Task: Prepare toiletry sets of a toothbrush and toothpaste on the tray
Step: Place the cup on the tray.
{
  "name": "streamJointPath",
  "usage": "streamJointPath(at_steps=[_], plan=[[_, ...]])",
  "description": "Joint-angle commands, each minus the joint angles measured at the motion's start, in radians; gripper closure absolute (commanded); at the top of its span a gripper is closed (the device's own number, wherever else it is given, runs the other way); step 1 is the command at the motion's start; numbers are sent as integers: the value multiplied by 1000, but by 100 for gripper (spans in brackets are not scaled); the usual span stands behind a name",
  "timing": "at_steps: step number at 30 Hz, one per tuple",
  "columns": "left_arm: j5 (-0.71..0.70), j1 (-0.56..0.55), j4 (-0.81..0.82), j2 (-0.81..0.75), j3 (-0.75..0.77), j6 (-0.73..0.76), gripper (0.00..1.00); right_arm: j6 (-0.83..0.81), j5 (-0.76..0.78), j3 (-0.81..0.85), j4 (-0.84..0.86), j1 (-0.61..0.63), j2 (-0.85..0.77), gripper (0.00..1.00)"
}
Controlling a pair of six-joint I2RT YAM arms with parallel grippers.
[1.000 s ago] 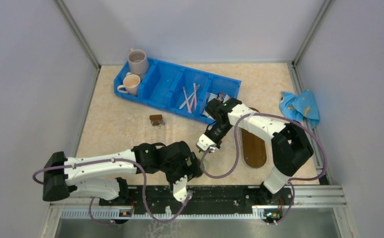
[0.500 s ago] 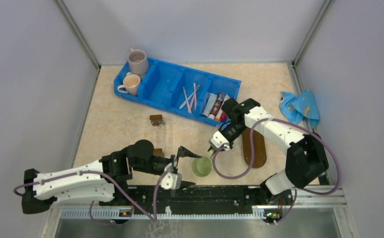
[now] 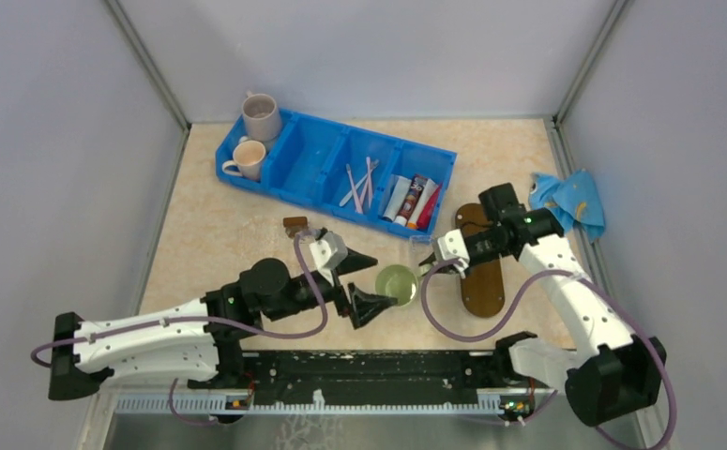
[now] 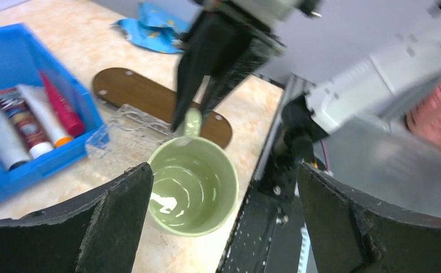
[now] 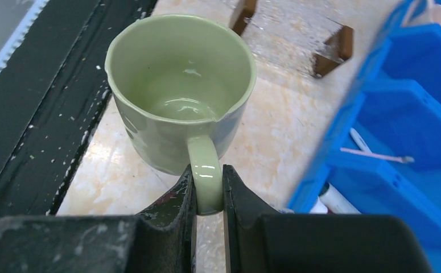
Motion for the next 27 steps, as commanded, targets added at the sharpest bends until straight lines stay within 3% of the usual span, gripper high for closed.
streamJointPath(at_steps=[1,7,10,20,24,27], plan=[[-296,10,-64,31,75,-218,0,280,-148,-42,208,-77,-130,100],[-470,17,-237,153,156,-382,3,376,-124,-73,285,-96,-166,100],[-481,18,-273,221,202,-400,26,400,-113,-80,313,-96,-171,100],[-543,17,-463,384,335,-424,48,457,-73,-103,383,-96,-185,100],[-562,24,-502,429,357,-398,70,460,-63,-114,397,-97,-187,100],[-561,34,-512,463,374,-373,75,455,-70,-119,398,-97,-190,100]])
